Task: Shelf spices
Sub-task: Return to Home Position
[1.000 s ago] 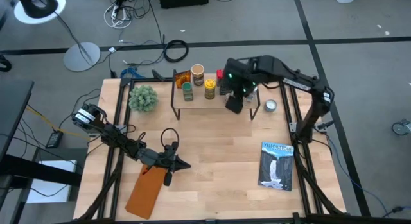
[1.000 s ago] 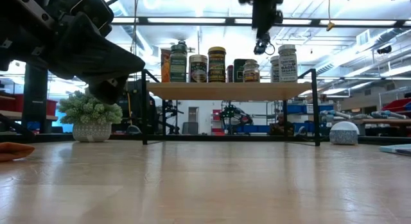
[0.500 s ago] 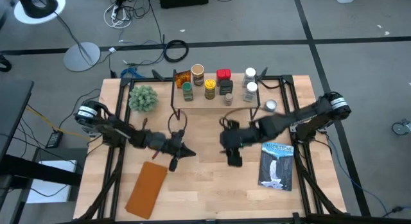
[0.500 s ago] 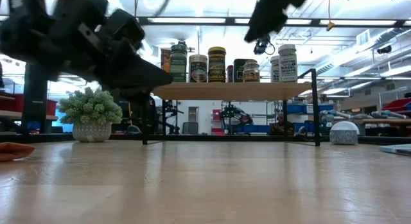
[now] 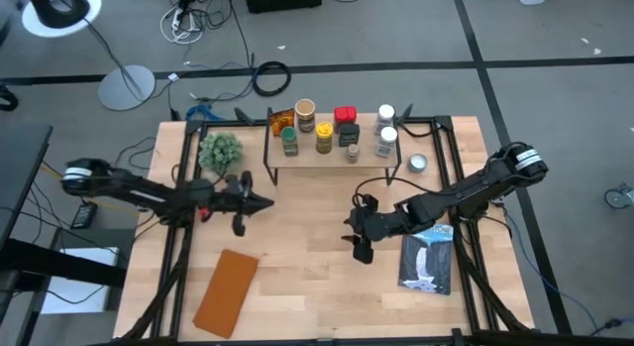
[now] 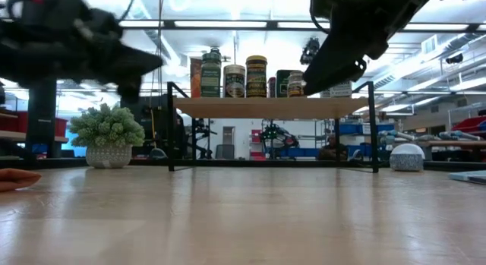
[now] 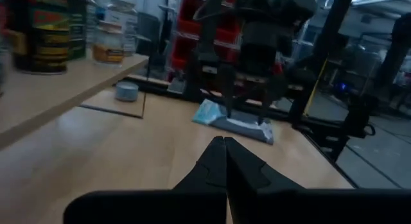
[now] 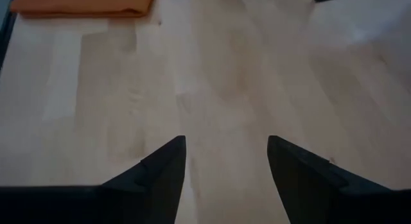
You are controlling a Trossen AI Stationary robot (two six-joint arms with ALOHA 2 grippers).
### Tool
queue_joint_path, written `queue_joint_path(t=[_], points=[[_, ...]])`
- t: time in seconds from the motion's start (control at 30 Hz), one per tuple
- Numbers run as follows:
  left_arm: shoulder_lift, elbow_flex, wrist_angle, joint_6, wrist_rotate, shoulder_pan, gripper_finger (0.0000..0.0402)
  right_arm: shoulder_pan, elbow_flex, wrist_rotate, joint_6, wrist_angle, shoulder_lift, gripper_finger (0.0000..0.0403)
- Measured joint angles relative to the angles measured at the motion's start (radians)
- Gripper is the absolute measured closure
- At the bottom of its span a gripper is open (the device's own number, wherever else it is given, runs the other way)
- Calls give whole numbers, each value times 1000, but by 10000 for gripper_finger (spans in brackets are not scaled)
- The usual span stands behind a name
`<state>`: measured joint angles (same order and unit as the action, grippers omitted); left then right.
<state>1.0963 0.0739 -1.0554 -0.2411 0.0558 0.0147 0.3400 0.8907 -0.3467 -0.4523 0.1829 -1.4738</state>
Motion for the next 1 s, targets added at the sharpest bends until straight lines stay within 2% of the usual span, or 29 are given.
queue_joint_path(t=[0.07,0.17,0.4,0.6,0.8,0.9,1.0], points=[[-87,-65,5,-1,-40,-23,401,0,-5,-1,0,-10,-5,185],[-198,-65,166,14,-71,-52,401,-3,-6,-13,11,-12,-9,187],[-423,-66,256,136,-133,-95,401,-16,-29,-75,10,-29,-7,186],[-653,-66,652,103,-168,-93,401,-20,-96,-71,-27,-94,-7,186],[-937,-66,853,131,-166,-95,401,-20,-185,-71,-27,-258,-8,186],[-1093,-62,1032,133,-175,-93,401,-20,-222,-71,-27,-330,-8,187],[-1090,-25,1121,130,-175,-93,401,-20,-242,-69,-26,-366,-8,186]])
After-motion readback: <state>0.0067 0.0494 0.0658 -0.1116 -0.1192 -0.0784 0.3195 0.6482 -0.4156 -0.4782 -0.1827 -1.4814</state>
